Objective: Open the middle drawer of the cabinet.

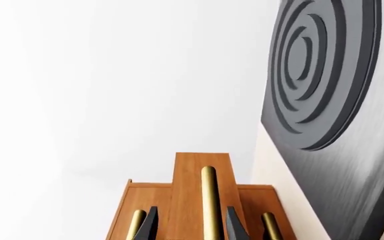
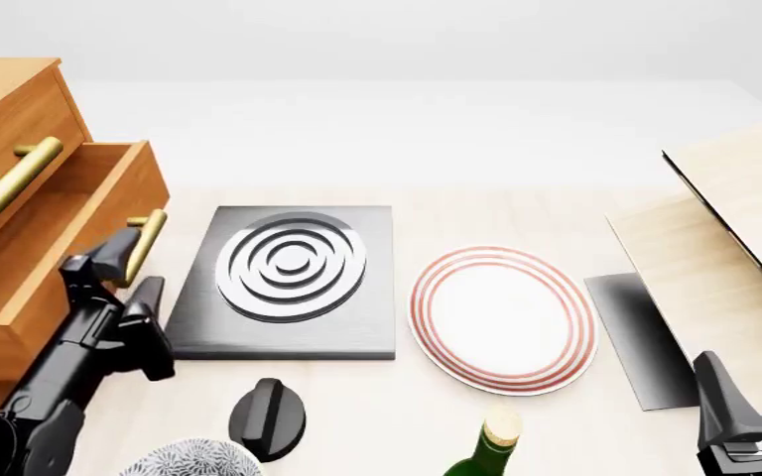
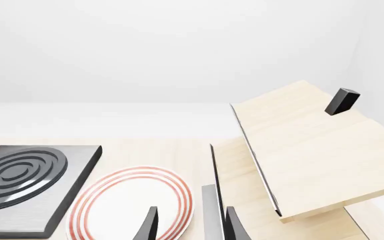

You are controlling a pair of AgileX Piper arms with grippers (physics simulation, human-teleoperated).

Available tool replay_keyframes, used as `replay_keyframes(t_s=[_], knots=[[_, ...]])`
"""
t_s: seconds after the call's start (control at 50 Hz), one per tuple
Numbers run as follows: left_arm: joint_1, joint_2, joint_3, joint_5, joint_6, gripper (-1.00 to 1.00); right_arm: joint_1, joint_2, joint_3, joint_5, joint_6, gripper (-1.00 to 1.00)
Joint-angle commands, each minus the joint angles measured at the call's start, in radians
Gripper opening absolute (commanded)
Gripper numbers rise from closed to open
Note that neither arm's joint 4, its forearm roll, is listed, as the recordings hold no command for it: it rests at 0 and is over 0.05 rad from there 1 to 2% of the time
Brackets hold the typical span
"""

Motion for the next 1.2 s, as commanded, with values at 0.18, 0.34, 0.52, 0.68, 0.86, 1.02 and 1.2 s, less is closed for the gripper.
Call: replay_keyframes(t_s=[0.18, 0.34, 0.52, 0.68, 0.86, 1.02, 1.2], knots=[[-0.040, -0.114, 0.043, 0.000, -0.041, 1.00, 0.002, 0.000, 0.002, -0.002, 0.002, 1.00], [-0.043, -0.165, 0.074, 0.000, -0.050, 1.00, 0.002, 0.000, 0.002, -0.002, 0.001, 1.00], [-0.058, -0.235, 0.108, 0.000, -0.056, 1.00, 0.002, 0.000, 0.002, -0.002, 0.001, 1.00], [-0.062, -0.310, 0.129, 0.000, -0.112, 1.00, 0.002, 0.000, 0.002, -0.002, 0.001, 1.00], [-0.092, -0.496, 0.112, 0.146, -0.198, 1.00, 0.002, 0.000, 0.002, -0.002, 0.001, 1.00], [-0.095, -0.808, 0.030, 0.485, -0.315, 1.00, 0.002, 0.000, 0.002, -0.002, 0.001, 1.00], [-0.080, -1.034, -0.100, 0.838, -0.486, 1.00, 0.002, 0.001, 0.002, -0.002, 0.001, 1.00]])
